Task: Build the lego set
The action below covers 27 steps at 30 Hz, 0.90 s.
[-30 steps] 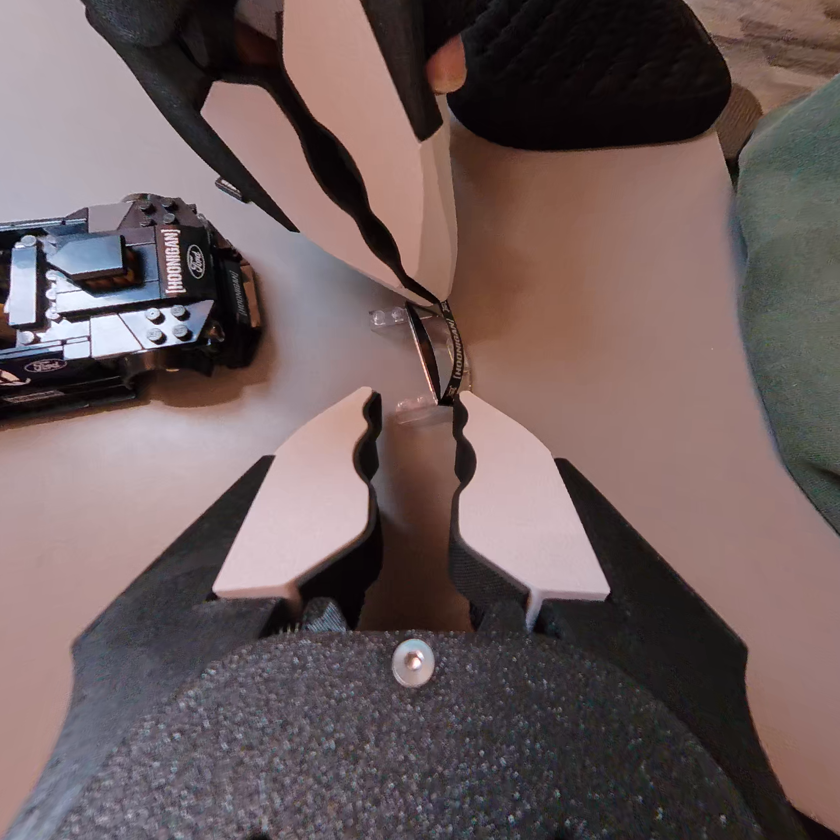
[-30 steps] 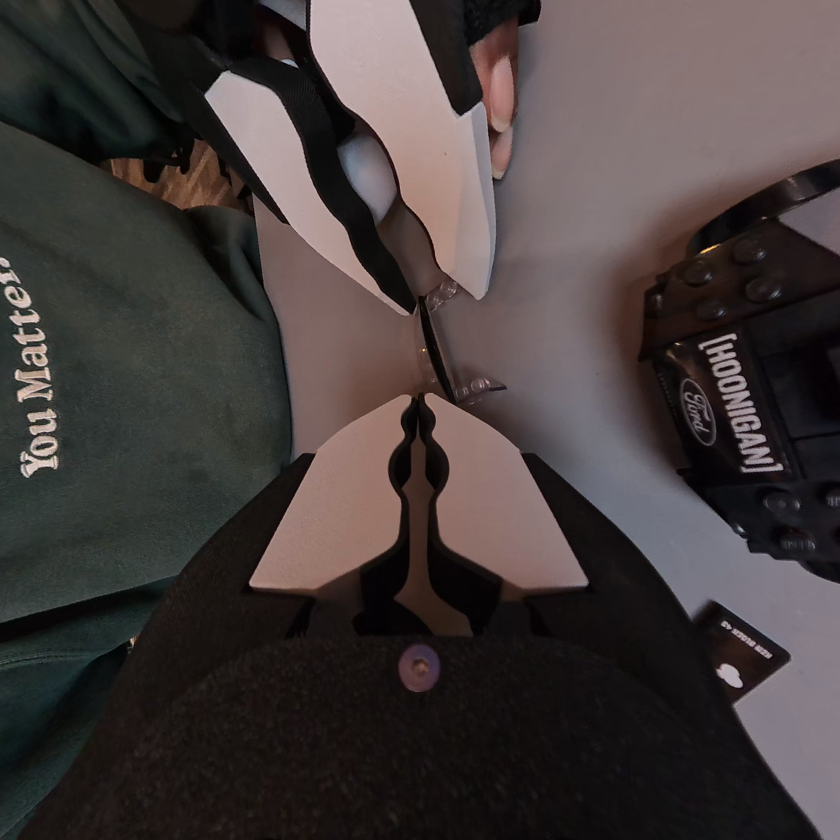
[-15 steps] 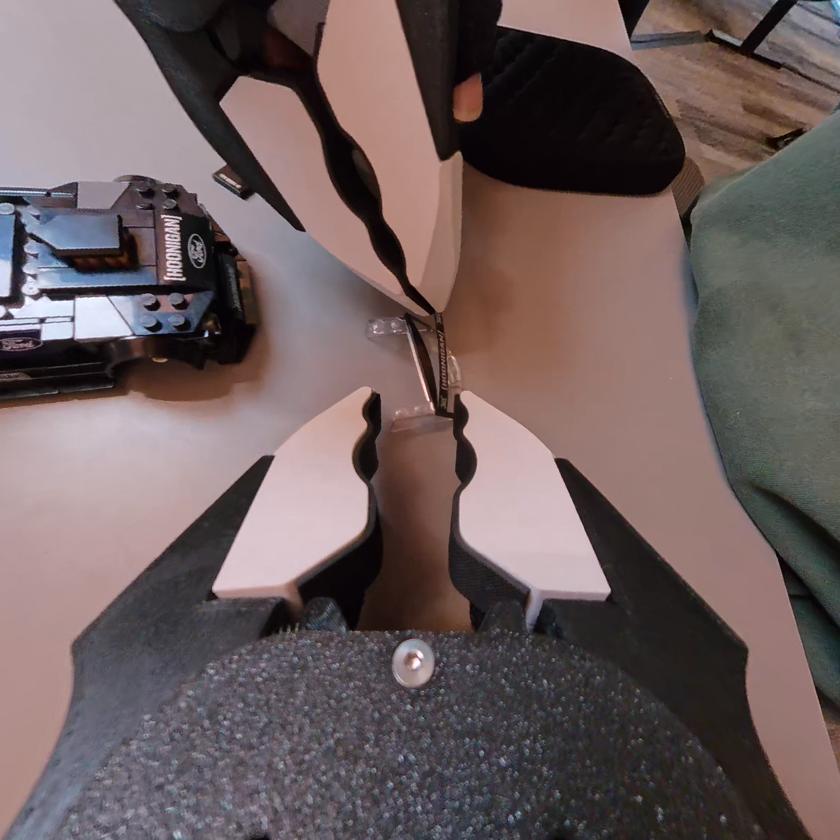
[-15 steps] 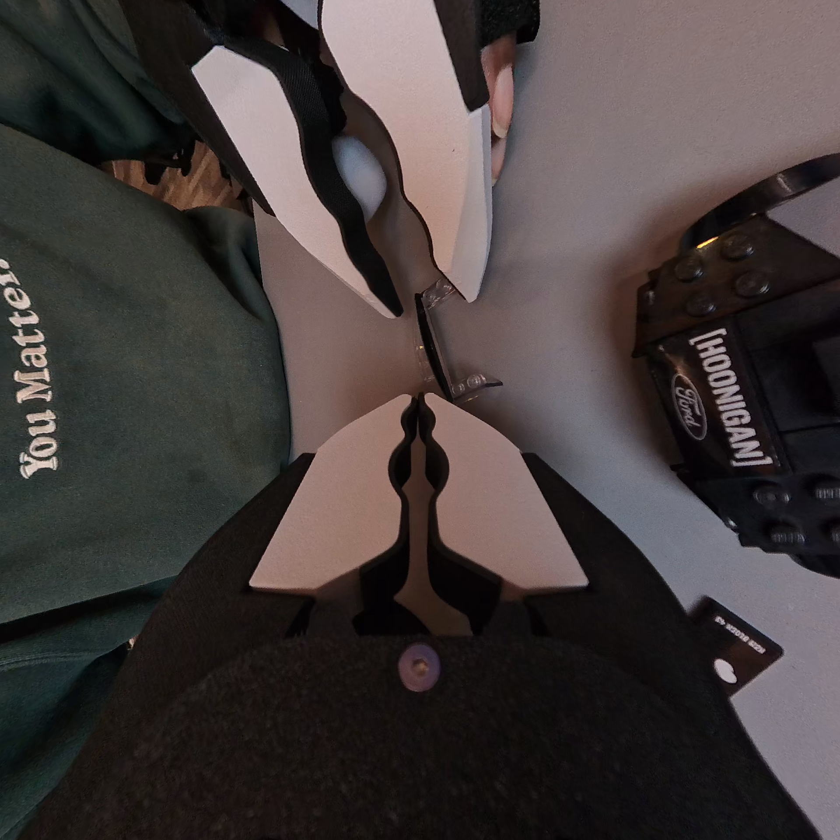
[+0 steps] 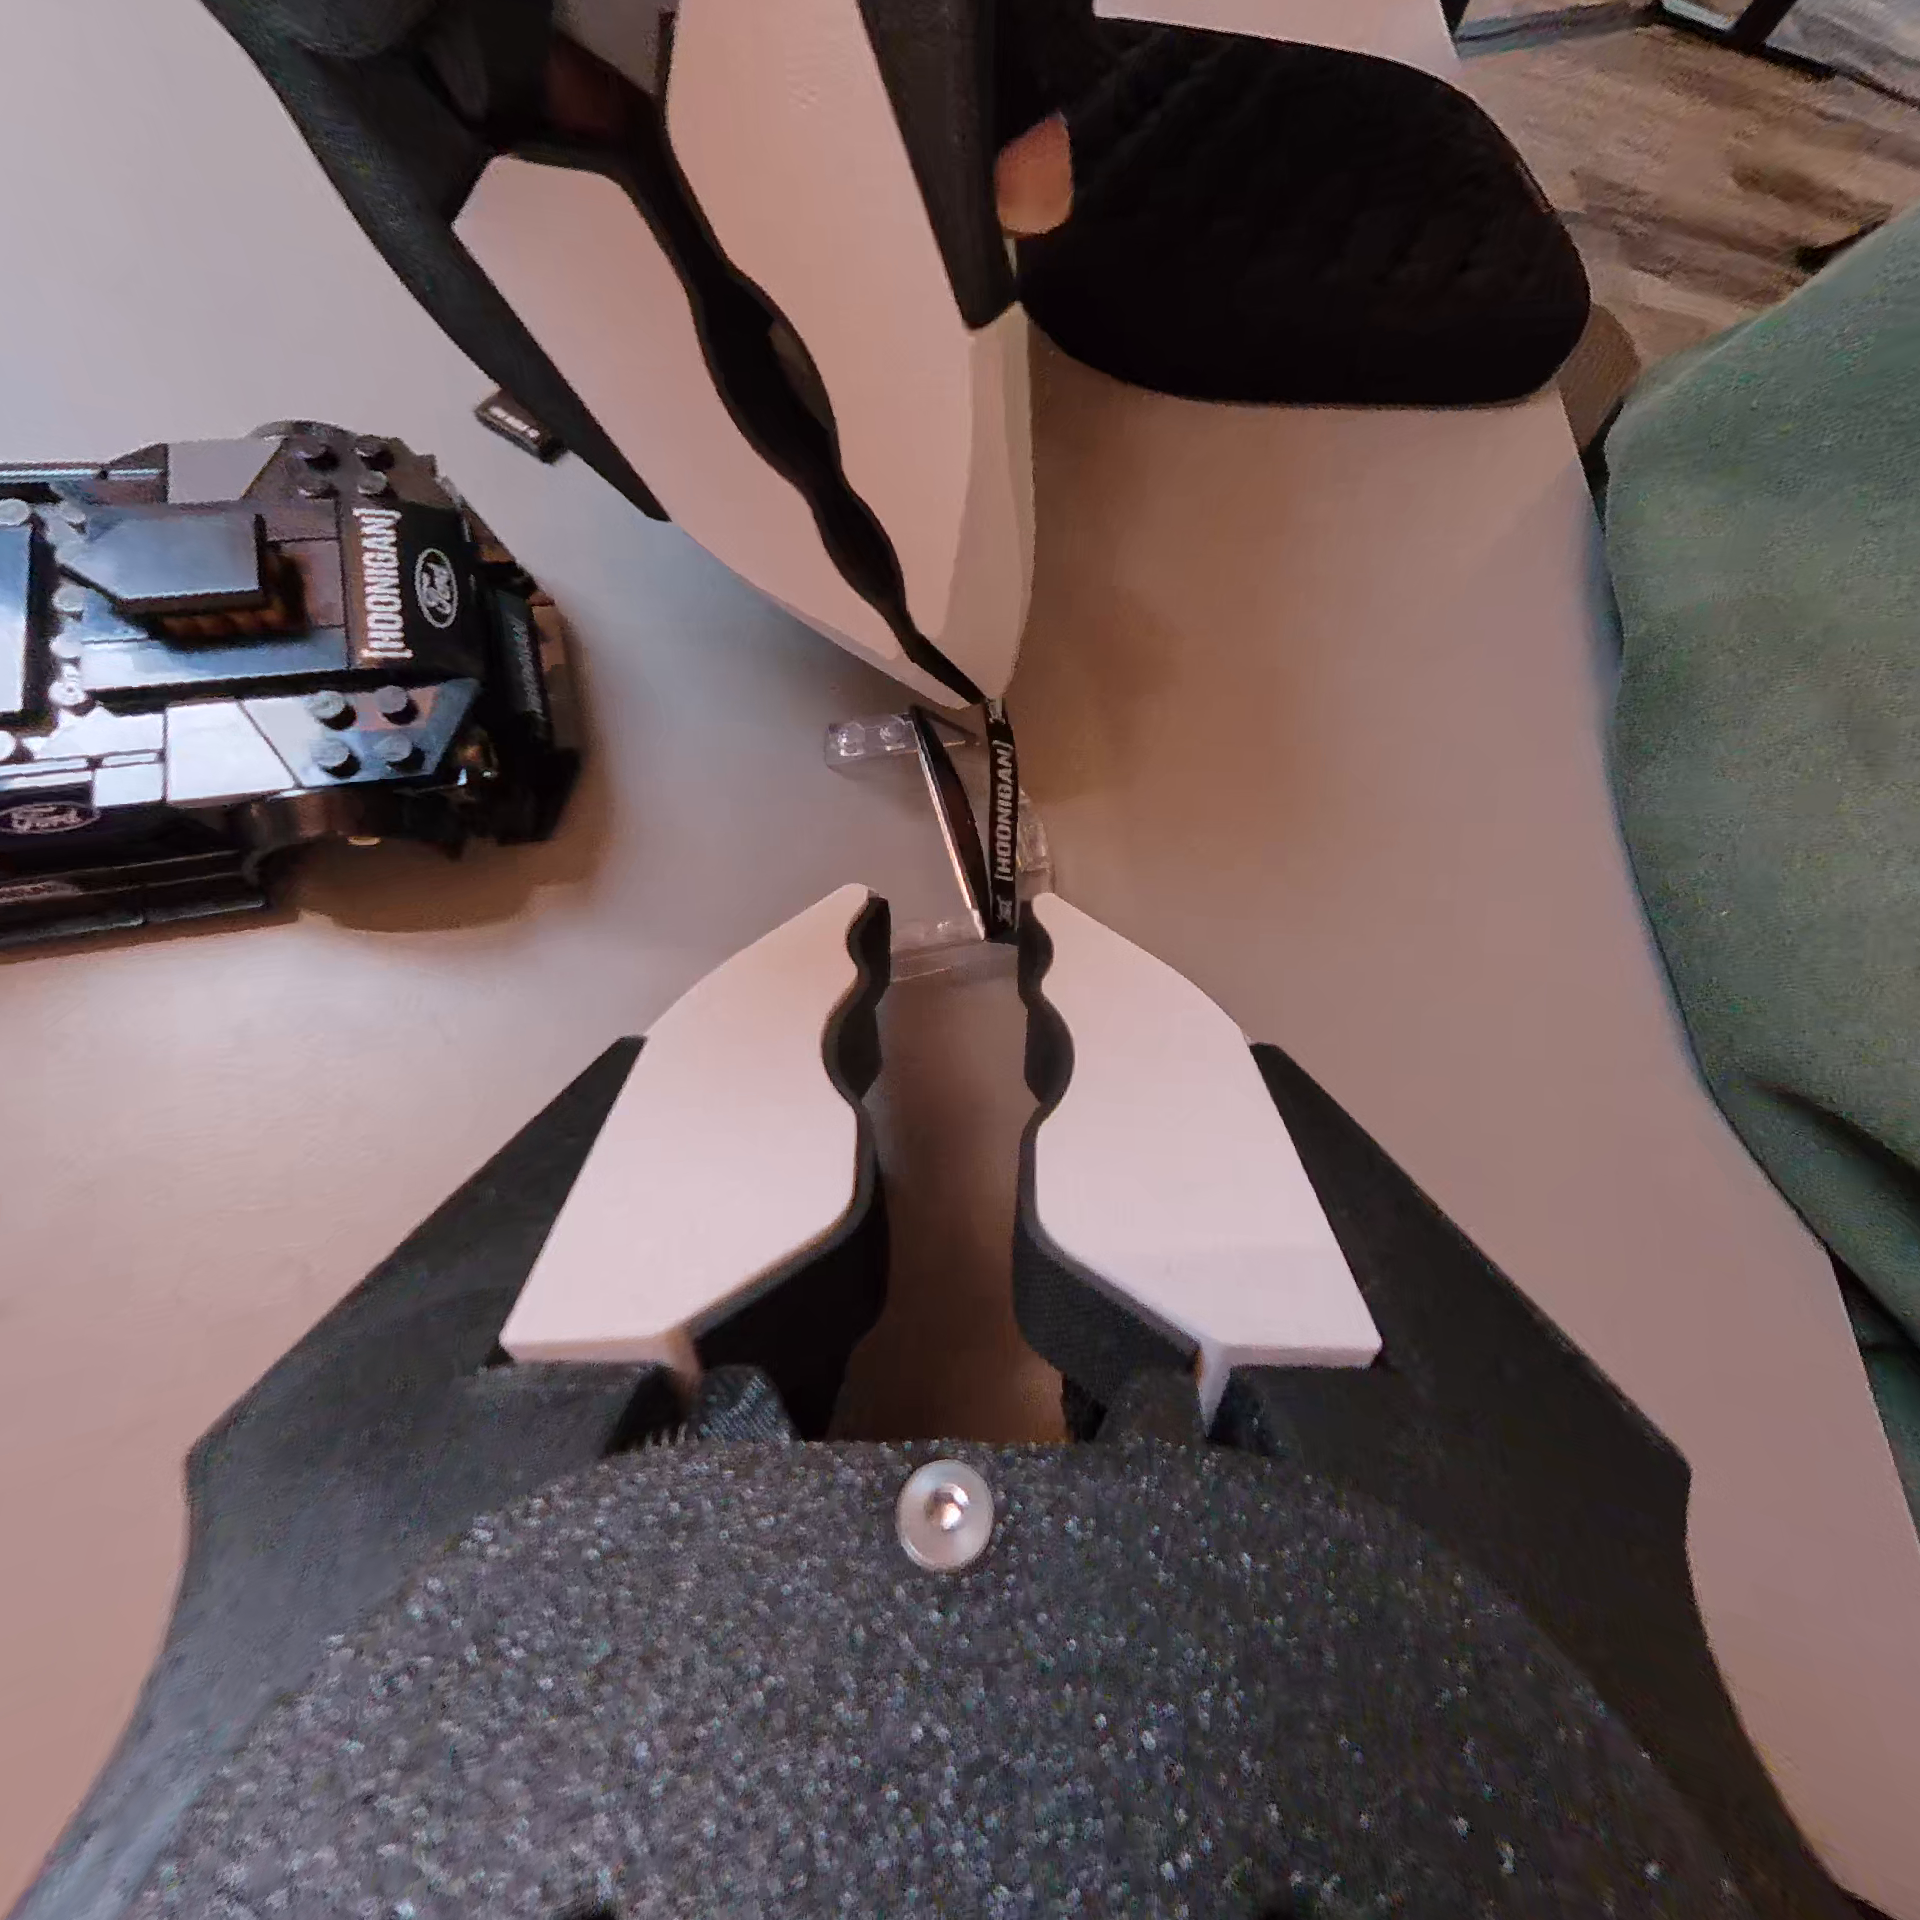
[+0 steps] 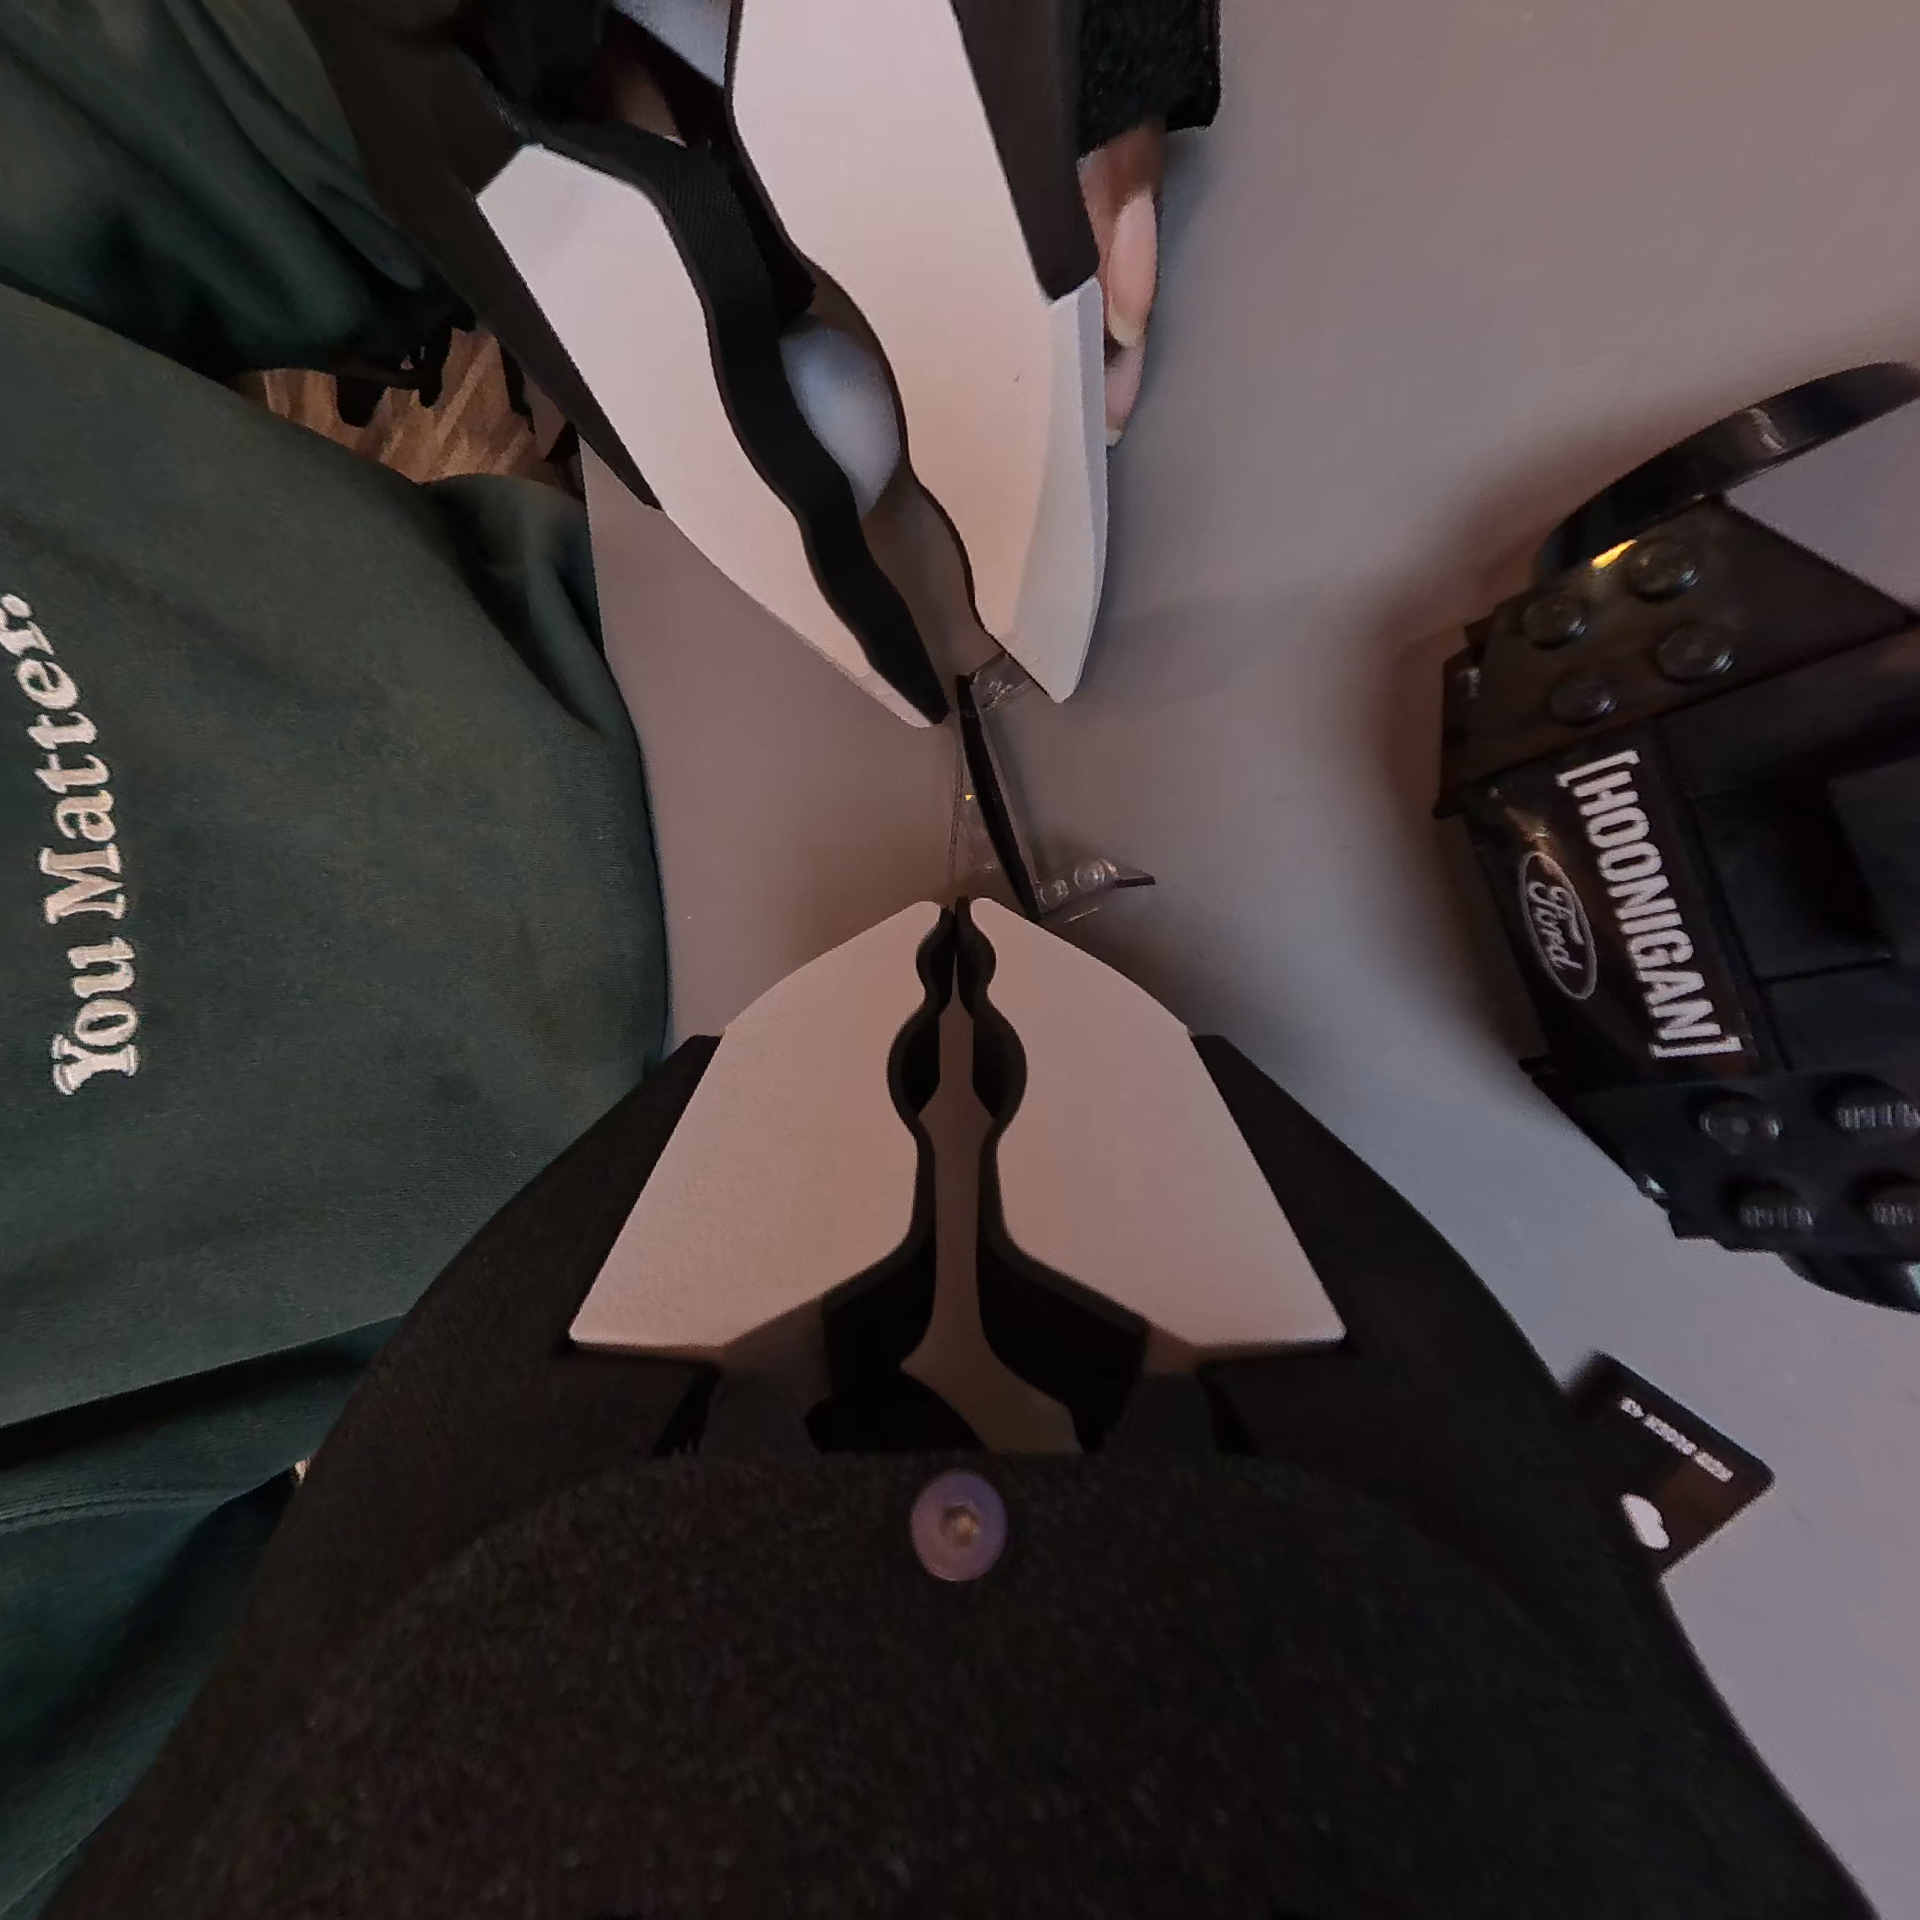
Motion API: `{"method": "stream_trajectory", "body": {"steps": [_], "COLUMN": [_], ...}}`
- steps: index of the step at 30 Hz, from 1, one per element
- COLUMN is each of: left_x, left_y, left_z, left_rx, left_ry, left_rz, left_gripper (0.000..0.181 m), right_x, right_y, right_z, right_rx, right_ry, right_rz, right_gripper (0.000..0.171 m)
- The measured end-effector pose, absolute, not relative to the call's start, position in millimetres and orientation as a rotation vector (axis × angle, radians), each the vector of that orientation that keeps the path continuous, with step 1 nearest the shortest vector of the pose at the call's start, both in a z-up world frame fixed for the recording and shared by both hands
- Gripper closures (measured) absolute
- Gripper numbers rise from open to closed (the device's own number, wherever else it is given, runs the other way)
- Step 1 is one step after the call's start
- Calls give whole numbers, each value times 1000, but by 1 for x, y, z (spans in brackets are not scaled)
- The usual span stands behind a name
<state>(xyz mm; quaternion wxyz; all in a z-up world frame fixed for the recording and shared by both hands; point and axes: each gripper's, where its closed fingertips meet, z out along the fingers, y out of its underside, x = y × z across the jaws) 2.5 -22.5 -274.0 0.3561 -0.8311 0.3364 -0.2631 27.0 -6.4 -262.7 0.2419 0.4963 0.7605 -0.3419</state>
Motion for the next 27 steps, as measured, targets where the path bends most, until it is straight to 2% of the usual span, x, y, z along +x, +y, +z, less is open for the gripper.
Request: {"method": "stream_trajectory", "body": {"steps": [13, 27], "left_x": [22, 23], "left_y": [-21, -21], "left_z": [-267, -269], "left_rx": [-2054, -2054], "left_ry": [977, 1000], "left_rz": [-658, -623], "left_gripper": [151, 154], "right_x": [27, 28], "right_y": [-6, -3], "right_z": [-260, -260], "right_rx": [1345, 1341], "right_ry": [2092, 2107], "right_rz": [-942, -945], "right_gripper": [171, 171]}}
